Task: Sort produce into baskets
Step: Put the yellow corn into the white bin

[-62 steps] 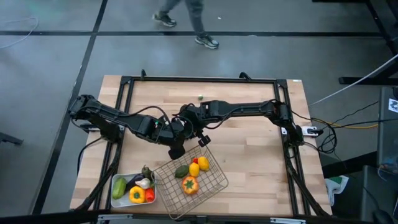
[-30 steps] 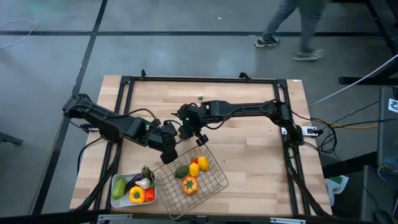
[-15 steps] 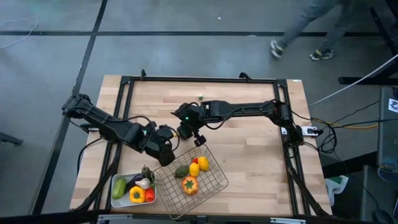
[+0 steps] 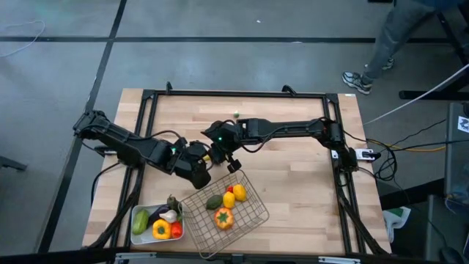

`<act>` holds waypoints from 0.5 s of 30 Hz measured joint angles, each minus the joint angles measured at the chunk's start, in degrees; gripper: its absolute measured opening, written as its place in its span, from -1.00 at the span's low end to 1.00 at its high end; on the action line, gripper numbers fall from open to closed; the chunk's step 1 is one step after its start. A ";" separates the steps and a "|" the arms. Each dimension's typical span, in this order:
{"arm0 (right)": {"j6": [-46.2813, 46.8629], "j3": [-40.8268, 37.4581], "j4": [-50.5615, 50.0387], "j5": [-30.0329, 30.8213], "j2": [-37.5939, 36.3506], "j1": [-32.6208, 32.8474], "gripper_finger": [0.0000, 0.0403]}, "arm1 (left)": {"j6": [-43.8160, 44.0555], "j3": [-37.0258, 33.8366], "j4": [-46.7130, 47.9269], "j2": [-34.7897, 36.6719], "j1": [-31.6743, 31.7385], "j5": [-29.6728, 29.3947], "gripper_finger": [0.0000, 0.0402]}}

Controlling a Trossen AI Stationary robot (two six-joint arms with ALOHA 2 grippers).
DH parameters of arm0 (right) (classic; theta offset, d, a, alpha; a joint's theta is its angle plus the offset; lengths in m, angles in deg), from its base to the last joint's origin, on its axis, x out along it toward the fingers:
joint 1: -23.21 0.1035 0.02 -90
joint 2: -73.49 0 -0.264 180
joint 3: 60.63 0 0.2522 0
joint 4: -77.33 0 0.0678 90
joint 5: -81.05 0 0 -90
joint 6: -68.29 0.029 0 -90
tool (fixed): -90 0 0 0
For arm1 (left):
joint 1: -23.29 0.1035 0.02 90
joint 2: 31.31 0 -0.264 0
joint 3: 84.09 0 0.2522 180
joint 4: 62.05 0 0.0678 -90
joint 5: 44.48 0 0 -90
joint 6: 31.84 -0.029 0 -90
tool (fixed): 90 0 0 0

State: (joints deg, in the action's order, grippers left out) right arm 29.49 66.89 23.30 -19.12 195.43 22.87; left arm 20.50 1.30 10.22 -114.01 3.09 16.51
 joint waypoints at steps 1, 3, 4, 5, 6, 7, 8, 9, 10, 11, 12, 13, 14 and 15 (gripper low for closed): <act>0.00 -0.02 -0.02 0.01 0.02 0.00 -0.80 | -0.36 0.00 -0.25 0.00 0.10 0.00 -0.23; 0.00 -0.02 -0.02 0.01 0.05 0.00 -0.80 | -1.15 0.00 -0.92 0.00 0.13 0.00 -0.27; 0.00 -0.02 -0.02 0.01 0.05 0.00 -0.80 | -1.48 0.00 -1.03 0.00 0.11 0.00 -0.30; 0.00 -0.02 -0.02 0.00 0.05 0.00 -0.80 | -1.50 0.00 -0.87 0.00 0.10 0.00 -0.35; 0.00 -0.02 -0.02 0.02 0.05 0.00 -0.80 | -1.51 0.00 -0.84 0.00 0.10 0.00 -0.41; 0.00 -0.02 -0.02 0.00 0.05 0.00 -0.80 | -1.49 0.00 -0.85 0.01 0.12 0.00 -0.46; 0.00 -0.04 -0.07 -0.02 0.05 0.00 -0.80 | -1.47 0.00 -0.77 0.00 0.13 0.00 -0.53; 0.00 -0.04 -0.12 -0.04 0.05 0.00 -0.80 | -1.47 0.00 -0.69 0.01 0.13 0.00 -0.60; 0.00 -0.04 -0.14 -0.03 0.05 0.00 -0.80 | -1.48 0.00 -0.69 0.02 0.13 0.02 -0.66; 0.00 -0.06 -0.17 -0.03 0.05 0.00 -0.80 | -1.49 0.00 -0.69 0.04 0.12 0.02 -0.73; 0.00 -0.07 -0.15 -0.05 0.05 0.00 -0.80 | -1.47 0.00 -0.69 0.04 0.10 0.00 -0.78; 0.00 -0.07 -0.15 -0.05 0.05 0.00 -0.80 | -1.47 0.00 -0.69 0.04 0.10 0.01 -0.84; 0.00 -0.07 -0.15 -0.02 0.05 0.00 -0.80 | -1.47 0.00 -0.69 0.04 0.10 0.02 -0.88; 0.00 -0.07 -0.15 -0.02 0.05 0.00 -0.80 | -1.47 0.02 -0.68 0.04 0.10 0.02 -0.91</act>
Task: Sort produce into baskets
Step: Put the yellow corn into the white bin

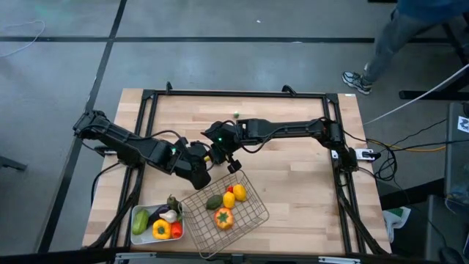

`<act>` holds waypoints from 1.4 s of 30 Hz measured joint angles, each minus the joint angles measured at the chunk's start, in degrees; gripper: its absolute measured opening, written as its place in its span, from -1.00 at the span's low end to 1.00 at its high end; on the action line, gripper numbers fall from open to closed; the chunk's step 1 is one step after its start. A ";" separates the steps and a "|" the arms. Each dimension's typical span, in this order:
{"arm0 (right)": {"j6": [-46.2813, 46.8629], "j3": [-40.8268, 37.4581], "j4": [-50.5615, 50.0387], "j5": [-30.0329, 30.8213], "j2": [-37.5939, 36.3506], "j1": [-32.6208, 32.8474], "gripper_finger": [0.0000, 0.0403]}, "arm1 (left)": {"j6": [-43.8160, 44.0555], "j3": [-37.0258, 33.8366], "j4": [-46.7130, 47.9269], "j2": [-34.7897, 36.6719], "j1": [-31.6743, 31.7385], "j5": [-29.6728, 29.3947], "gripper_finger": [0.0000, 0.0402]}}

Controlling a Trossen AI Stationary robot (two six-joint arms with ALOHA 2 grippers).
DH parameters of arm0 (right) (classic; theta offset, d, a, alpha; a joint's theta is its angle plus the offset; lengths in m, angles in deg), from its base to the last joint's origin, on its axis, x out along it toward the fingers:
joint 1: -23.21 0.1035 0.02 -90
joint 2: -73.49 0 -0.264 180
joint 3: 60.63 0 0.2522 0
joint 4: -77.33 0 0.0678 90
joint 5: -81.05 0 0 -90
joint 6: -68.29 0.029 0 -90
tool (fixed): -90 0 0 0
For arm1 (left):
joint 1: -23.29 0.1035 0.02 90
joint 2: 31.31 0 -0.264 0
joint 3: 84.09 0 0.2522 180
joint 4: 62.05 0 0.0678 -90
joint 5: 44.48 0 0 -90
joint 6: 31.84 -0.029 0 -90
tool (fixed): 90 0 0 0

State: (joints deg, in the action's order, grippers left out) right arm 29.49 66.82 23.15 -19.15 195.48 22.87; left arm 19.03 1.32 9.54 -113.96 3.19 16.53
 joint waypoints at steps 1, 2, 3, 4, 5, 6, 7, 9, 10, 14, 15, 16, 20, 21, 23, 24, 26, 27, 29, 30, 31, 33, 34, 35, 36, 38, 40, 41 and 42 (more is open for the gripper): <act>0.00 0.00 0.00 0.00 0.00 0.00 -0.80 | 0.00 0.00 0.02 0.00 0.00 -0.02 -0.92; 0.00 0.00 0.00 -0.01 0.00 0.00 -0.80 | 0.00 0.00 0.02 0.00 0.02 -0.02 -0.93; 0.00 0.00 -0.01 0.00 0.00 0.00 -0.80 | 0.00 0.00 0.00 0.00 0.02 -0.02 -0.92; 0.00 0.00 0.01 0.00 0.00 0.00 -0.80 | 0.00 0.00 0.01 0.00 0.00 -0.02 -0.90; 0.00 0.00 0.03 -0.01 0.00 0.00 -0.80 | -0.02 0.00 0.02 0.00 0.00 -0.02 -0.88; 0.00 0.00 0.02 0.00 0.00 0.00 -0.80 | -0.13 0.01 0.01 0.00 0.00 0.00 -0.86; 0.00 0.00 0.02 0.00 0.00 0.00 -0.80 | -0.20 0.02 0.00 0.00 0.00 0.00 -0.83; 0.04 0.00 0.04 0.00 0.00 0.00 -0.76 | -0.22 0.02 0.00 0.00 0.00 0.00 -0.80; 0.07 0.00 0.04 0.00 0.00 0.00 -0.72 | -0.22 0.02 0.00 0.00 0.02 0.00 -0.80; 2.75 0.00 0.76 0.04 0.00 0.00 -0.48 | -0.22 0.03 -0.03 0.00 0.00 0.00 -0.81; 3.52 0.00 1.18 0.07 0.00 0.00 -0.41 | -0.23 0.04 0.01 0.00 0.00 0.01 -0.82; 4.03 0.00 1.54 0.21 0.00 0.00 -0.34 | -0.37 0.05 0.06 0.02 0.00 0.15 -0.83; 4.37 0.00 1.37 3.40 0.02 0.00 -0.13 | -1.48 0.44 0.87 0.07 0.02 3.97 -0.85; 4.35 0.00 0.94 4.64 0.02 0.06 -0.09 | -1.25 0.72 1.46 0.09 0.00 5.95 -0.85; 4.21 0.00 -0.59 7.99 0.02 -0.11 -0.03 | -0.25 1.31 3.43 0.09 -0.23 12.71 -0.83; 4.04 0.00 -1.34 9.11 0.02 -0.40 -0.02 | 0.58 1.64 4.67 0.07 -0.49 16.04 -0.83; 3.98 0.00 -2.82 11.08 0.02 -0.95 0.00 | 3.06 2.66 7.25 0.07 -0.85 22.58 -0.82; 3.91 0.00 -3.33 11.75 0.02 -1.23 0.00 | 4.56 3.10 8.23 0.09 -1.12 25.19 -0.83; 3.89 0.00 -3.56 11.92 0.02 -1.71 -0.01 | 7.28 3.59 9.56 0.09 -1.72 30.27 -0.84; 3.89 0.00 -3.56 11.74 0.02 -2.09 -0.01 | 8.47 3.81 9.72 0.09 -2.14 33.04 -0.85; 3.87 0.00 -3.56 11.72 0.02 -2.39 -0.02 | 9.67 4.10 9.71 0.09 -2.61 35.81 -0.86; 3.93 0.00 -3.54 11.46 0.02 -3.20 -0.03 | 12.49 4.50 9.59 0.14 -3.56 40.29 -0.86; 4.01 0.00 -3.56 11.57 0.02 -3.73 -0.04 | 14.08 4.56 9.47 0.15 -4.02 41.82 -0.86; 4.03 0.00 -3.59 11.62 0.02 -4.15 -0.04 | 15.77 4.58 9.04 0.15 -4.62 43.25 -0.85; 4.04 0.00 -3.71 11.65 0.02 -4.55 -0.04 | 17.52 4.59 8.70 0.15 -5.25 44.53 -0.84; 4.04 0.00 -4.35 11.76 0.02 -5.31 -0.04 | 20.55 4.59 8.84 0.15 -7.02 46.33 -0.82; 4.04 0.00 -5.22 11.65 0.02 -5.85 -0.04 | 23.21 4.59 8.78 0.17 -9.25 46.64 -0.81; 4.04 0.00 -5.81 11.64 0.02 -6.08 -0.04 | 24.86 4.59 8.78 0.17 -10.40 46.68 -0.81; 4.04 0.00 -6.40 11.62 0.02 -6.36 -0.04 | 26.75 4.59 8.75 0.17 -11.50 46.69 -0.81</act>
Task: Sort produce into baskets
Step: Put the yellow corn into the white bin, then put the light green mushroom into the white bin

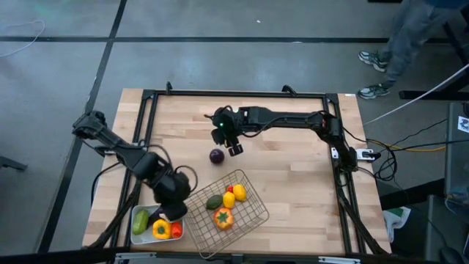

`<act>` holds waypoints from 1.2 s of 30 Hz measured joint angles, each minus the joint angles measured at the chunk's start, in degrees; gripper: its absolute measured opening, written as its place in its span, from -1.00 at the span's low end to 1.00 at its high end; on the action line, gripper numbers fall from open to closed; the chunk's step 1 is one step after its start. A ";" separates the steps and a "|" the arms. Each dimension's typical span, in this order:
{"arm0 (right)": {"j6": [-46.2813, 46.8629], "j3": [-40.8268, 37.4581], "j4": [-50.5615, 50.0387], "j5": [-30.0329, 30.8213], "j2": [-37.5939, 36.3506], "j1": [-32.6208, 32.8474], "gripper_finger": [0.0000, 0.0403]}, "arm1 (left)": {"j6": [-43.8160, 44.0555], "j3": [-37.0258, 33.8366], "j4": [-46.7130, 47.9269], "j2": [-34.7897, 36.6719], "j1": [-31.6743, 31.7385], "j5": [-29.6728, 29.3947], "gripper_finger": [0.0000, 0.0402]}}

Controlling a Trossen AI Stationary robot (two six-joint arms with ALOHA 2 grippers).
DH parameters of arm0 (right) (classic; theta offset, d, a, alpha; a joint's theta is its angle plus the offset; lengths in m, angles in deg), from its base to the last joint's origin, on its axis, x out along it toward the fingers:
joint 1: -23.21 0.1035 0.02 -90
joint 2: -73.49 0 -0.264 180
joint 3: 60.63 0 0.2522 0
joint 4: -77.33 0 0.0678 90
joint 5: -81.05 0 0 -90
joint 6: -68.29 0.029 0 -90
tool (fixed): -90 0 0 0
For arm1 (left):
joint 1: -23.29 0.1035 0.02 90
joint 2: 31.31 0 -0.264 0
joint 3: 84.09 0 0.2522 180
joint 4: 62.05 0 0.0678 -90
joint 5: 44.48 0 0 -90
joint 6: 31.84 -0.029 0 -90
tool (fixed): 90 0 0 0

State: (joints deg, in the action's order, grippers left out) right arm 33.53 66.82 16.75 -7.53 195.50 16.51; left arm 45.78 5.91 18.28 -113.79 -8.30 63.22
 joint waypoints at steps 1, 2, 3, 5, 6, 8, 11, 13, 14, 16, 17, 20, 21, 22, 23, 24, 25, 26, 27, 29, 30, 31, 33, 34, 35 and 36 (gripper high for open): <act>0.02 0.00 -0.55 -0.12 0.00 -0.23 -0.04 | 2.07 0.00 -0.06 0.00 -1.13 0.00 -0.81; 0.02 0.00 -1.06 -0.25 0.00 -0.49 -0.04 | 4.14 0.00 -0.19 0.00 -2.28 -0.01 -0.81; 0.02 0.00 -1.57 -0.36 0.00 -0.71 -0.04 | 6.06 0.00 -0.38 0.00 -3.46 -0.03 -0.81; 0.00 0.00 -2.21 -0.45 0.00 -0.98 -0.04 | 8.90 0.00 -0.42 0.00 -5.79 -0.05 -0.81; 0.01 0.00 -2.36 -0.43 0.00 -1.12 -0.04 | 9.95 0.00 -0.42 0.00 -6.89 -0.03 -0.81; 0.00 0.00 -2.61 -0.49 0.00 -1.38 -0.04 | 11.76 0.00 -0.34 0.00 -9.00 -0.02 -0.79; 0.00 0.00 -3.13 -0.45 0.00 -2.00 -0.04 | 15.22 0.00 0.20 -0.02 -11.78 -0.09 -0.75; -0.42 0.00 -4.13 -1.10 0.00 -2.78 -0.04 | 18.07 0.00 0.49 -0.02 -13.21 -0.14 -0.73; -0.92 0.00 -4.81 -1.11 0.00 -3.38 -0.04 | 19.45 0.00 0.48 -0.02 -13.84 -0.14 -0.71; -1.29 0.00 -6.16 -1.04 0.00 -5.02 -0.04 | 21.82 0.00 0.49 -0.02 -14.70 -0.16 -0.68; -1.31 0.00 -6.68 -1.00 0.00 -5.90 -0.04 | 22.97 0.00 0.51 -0.02 -15.01 -0.20 -0.66; -1.31 0.00 -8.56 -2.52 0.00 -8.84 -0.04 | 25.70 0.00 0.66 -0.02 -15.34 -0.25 -0.58; -1.12 0.00 -9.03 -3.56 0.00 -9.90 -0.04 | 26.26 0.00 1.03 -0.02 -15.34 -0.25 -0.54; -0.47 0.00 -9.44 -4.74 0.00 -10.91 -0.04 | 26.86 0.00 1.69 -0.02 -15.34 -0.25 -0.50; 0.08 0.00 -9.71 -5.90 0.00 -11.89 -0.04 | 27.21 0.00 2.61 -0.02 -15.34 -0.25 -0.46; 0.51 0.00 -9.96 -6.90 0.00 -12.83 -0.04 | 27.26 0.00 3.36 -0.02 -15.32 -0.29 -0.42; 1.17 0.00 -10.14 -7.71 0.00 -13.72 -0.04 | 27.12 0.00 4.01 -0.02 -15.28 -0.34 -0.38; 1.71 0.00 -10.17 -8.31 0.00 -14.58 -0.04 | 26.80 0.00 4.51 -0.04 -15.24 -0.35 -0.34; 2.21 0.00 -10.07 -8.56 0.00 -15.37 -0.04 | 26.36 0.00 4.98 -0.04 -15.22 -0.37 -0.30; 3.28 -0.12 -9.57 -8.56 0.00 -16.73 -0.04 | 25.51 0.00 5.11 -0.04 -15.19 -0.53 -0.25; 3.44 -0.52 -8.78 -8.56 0.00 -17.29 -0.04 | 25.19 0.00 4.99 -0.04 -15.19 -0.85 -0.23; 3.47 -0.99 -8.04 -8.55 0.00 -17.82 -0.04 | 25.02 0.00 4.93 -0.05 -15.19 -1.37 -0.22; 3.51 -1.66 -6.97 -8.54 0.08 -18.79 -0.04 | 24.81 0.00 4.82 -0.07 -15.19 -2.83 -0.20; 3.51 -1.98 -6.31 -8.54 0.09 -19.16 -0.04 | 24.74 0.00 4.82 -0.07 -15.19 -3.72 -0.20; 3.52 -2.35 -5.69 -8.56 0.08 -19.41 -0.04 | 24.70 0.00 4.80 -0.07 -15.19 -4.67 -0.20; 3.51 -2.89 -5.01 -8.53 0.07 -19.51 -0.04 | 24.70 0.00 4.82 -0.07 -15.19 -5.40 -0.21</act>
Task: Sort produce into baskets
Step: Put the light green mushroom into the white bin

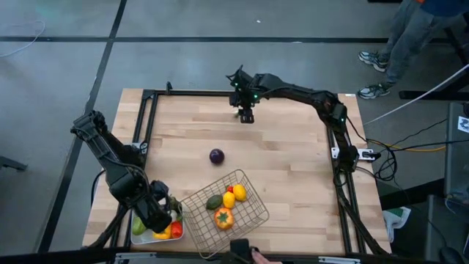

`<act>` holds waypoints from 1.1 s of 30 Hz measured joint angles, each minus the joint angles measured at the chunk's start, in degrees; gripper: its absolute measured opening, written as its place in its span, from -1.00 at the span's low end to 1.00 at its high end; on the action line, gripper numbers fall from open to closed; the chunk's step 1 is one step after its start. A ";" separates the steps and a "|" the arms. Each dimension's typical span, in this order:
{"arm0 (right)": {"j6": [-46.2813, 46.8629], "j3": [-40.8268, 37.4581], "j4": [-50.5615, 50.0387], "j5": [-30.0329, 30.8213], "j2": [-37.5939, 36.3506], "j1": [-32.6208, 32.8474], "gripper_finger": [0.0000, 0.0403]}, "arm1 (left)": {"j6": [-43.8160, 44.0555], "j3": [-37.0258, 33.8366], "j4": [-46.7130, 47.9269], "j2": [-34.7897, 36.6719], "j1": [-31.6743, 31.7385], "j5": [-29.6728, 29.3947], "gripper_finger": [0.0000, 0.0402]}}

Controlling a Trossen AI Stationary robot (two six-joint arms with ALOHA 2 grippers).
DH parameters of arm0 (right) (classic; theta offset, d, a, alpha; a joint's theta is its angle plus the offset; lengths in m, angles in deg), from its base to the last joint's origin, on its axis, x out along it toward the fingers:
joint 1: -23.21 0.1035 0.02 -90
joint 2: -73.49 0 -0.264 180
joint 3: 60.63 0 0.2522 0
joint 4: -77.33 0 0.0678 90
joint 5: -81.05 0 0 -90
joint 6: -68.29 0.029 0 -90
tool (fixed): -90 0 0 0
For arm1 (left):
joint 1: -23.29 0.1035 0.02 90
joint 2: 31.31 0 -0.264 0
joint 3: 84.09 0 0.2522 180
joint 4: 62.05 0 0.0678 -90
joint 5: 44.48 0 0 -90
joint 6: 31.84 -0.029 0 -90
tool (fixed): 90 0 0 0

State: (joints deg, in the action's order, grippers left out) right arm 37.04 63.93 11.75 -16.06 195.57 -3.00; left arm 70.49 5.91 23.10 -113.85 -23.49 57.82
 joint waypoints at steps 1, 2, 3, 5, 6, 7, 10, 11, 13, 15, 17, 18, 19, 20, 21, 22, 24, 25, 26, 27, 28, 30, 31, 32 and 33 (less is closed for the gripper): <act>-0.06 -0.54 0.53 -0.04 0.00 -0.24 -0.04 | -0.01 0.00 -0.02 0.00 0.00 -0.59 -0.21; -0.12 -1.13 1.02 -0.01 0.00 -0.23 -0.04 | -0.02 -0.02 -0.04 0.00 0.00 -1.01 -0.22; -0.17 -1.55 1.44 0.00 0.02 -0.24 -0.04 | -0.02 -0.02 -0.02 0.00 0.00 -1.07 -0.22; -0.23 -2.62 3.28 -0.03 0.00 -0.20 -0.04 | -0.02 -0.02 -0.03 0.00 0.00 -1.18 -0.23; -0.23 -3.39 4.32 -0.03 0.00 -0.12 -0.04 | -0.02 -0.02 -0.04 0.00 0.00 -1.18 -0.23; -0.24 -4.20 5.15 -0.03 0.00 -0.11 -0.04 | -0.02 -0.03 -0.03 0.00 0.00 -1.18 -0.23; -0.25 -6.78 8.82 -0.03 0.00 -0.07 -0.04 | -0.02 -0.07 -0.04 0.00 0.00 -1.20 -0.23; -0.25 -7.47 9.93 -0.03 0.00 -0.07 -0.04 | -0.02 -0.07 -0.06 0.00 0.00 -1.20 -0.23; -0.19 -8.66 11.21 0.03 0.00 -0.19 -0.04 | 0.03 -0.07 -0.04 0.00 0.00 -1.20 -0.23; -0.18 -9.87 12.66 0.20 0.00 -0.40 -0.04 | 0.57 -0.07 -0.04 0.00 0.00 -1.22 -0.23; -0.18 -10.73 13.23 0.43 0.00 -0.54 -0.04 | 1.09 -0.07 -0.06 0.00 0.00 -1.32 -0.23; -0.26 -11.00 13.28 0.45 0.00 -0.68 -0.04 | 1.15 -0.07 -0.06 0.00 0.00 -1.55 -0.23; -0.46 -11.27 13.43 0.43 0.00 -0.91 -0.04 | 1.16 -0.07 -0.06 0.00 0.00 -1.94 -0.23; -0.52 -11.55 13.73 0.39 0.00 -0.88 -0.04 | 1.13 -0.07 -0.06 0.00 0.00 -2.49 -0.23; -0.54 -11.98 14.49 0.26 0.00 -0.93 -0.04 | 1.12 -0.07 -0.06 0.00 0.00 -3.19 -0.23; -0.59 -12.33 15.23 0.10 0.00 -1.15 -0.04 | 1.14 -0.07 -0.06 0.00 0.00 -3.93 -0.23; -0.65 -12.47 16.18 0.01 0.00 -1.29 -0.04 | 1.14 -0.07 -0.06 0.00 0.00 -5.18 -0.23; -0.65 -12.45 16.85 0.01 0.00 -1.42 -0.04 | 1.16 -0.07 -0.06 0.00 0.00 -5.64 -0.23; -0.63 -12.45 17.33 -0.11 -0.04 -1.62 -0.04 | 1.15 -0.07 -0.06 0.00 0.00 -6.05 -0.23; -0.45 -12.45 17.68 -0.24 -0.04 -1.68 -0.04 | 1.17 -0.07 -0.06 0.00 0.00 -6.27 -0.23; -0.37 -12.45 17.83 -0.32 -0.04 -1.92 -0.04 | 1.16 -0.07 -0.06 0.00 0.00 -6.35 -0.23; -0.21 -12.45 18.19 -0.59 -0.04 -2.05 -0.04 | 1.16 -0.07 -0.06 0.00 0.00 -6.38 -0.23; -0.05 -12.45 18.43 -0.66 -0.04 -2.07 -0.04 | 1.16 -0.07 -0.06 0.00 0.00 -6.38 -0.23; 0.47 -12.45 18.48 -0.68 -0.04 -2.10 -0.04 | 1.16 -0.07 -0.06 0.00 0.00 -6.38 -0.23; 1.03 -12.45 18.48 -0.71 -0.04 -2.10 -0.04 | 1.17 -0.07 -0.06 0.00 0.00 -6.38 -0.23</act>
State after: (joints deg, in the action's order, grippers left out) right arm 38.07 51.48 30.23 -16.76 195.52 -5.11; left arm 71.66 5.85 23.04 -113.85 -23.49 51.44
